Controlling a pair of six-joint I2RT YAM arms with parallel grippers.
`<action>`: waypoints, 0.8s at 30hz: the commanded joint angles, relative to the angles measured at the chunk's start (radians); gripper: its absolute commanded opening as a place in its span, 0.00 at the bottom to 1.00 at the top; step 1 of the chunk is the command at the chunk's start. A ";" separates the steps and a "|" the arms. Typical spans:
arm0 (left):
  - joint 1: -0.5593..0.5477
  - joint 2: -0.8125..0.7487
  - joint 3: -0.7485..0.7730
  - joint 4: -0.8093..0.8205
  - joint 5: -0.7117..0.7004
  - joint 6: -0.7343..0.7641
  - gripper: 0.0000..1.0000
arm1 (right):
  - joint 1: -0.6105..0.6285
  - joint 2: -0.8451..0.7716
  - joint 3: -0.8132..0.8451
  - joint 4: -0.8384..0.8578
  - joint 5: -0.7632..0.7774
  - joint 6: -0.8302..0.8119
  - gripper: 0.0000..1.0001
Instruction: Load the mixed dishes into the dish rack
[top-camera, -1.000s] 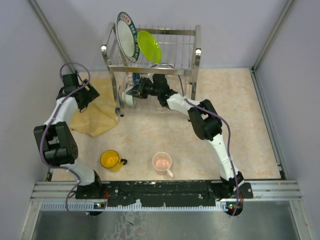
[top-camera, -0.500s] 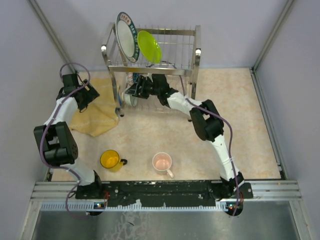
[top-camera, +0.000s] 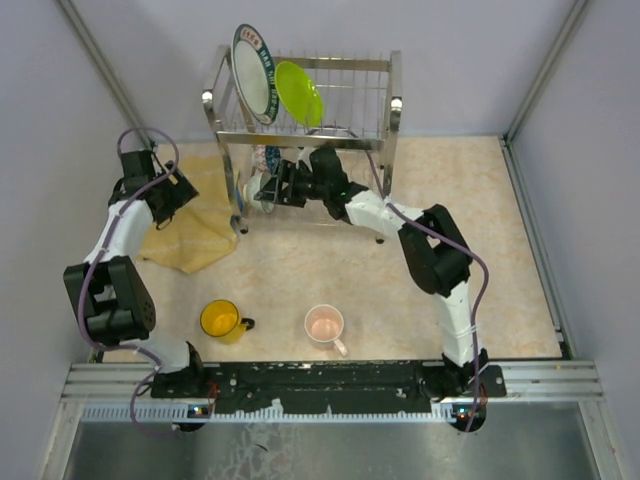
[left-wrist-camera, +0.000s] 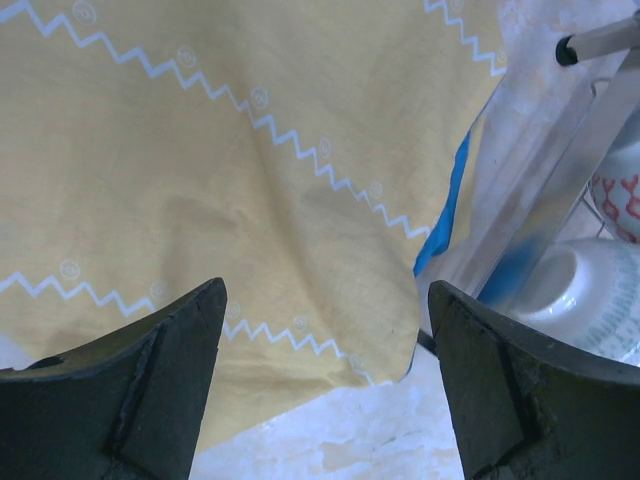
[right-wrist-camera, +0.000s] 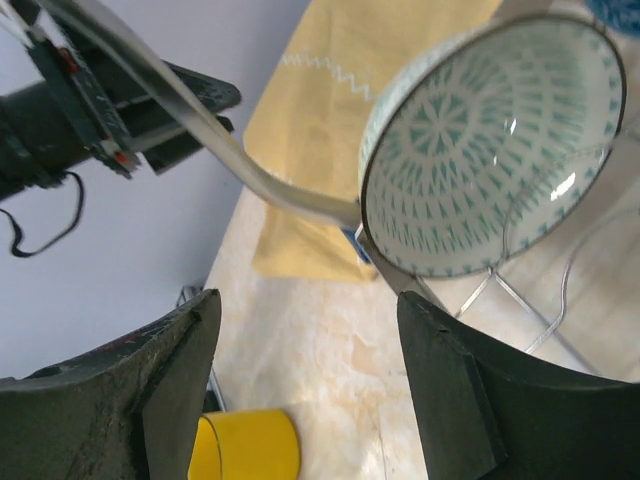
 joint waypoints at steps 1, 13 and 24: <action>0.001 -0.099 -0.072 -0.028 0.033 0.023 0.88 | 0.029 -0.134 -0.070 -0.011 -0.009 -0.074 0.71; -0.003 -0.241 -0.178 -0.092 0.052 -0.010 0.87 | 0.079 -0.278 -0.337 -0.002 -0.044 -0.109 0.71; -0.003 -0.255 -0.105 -0.164 0.079 -0.045 0.88 | 0.236 -0.305 -0.337 -0.213 -0.106 -0.286 0.70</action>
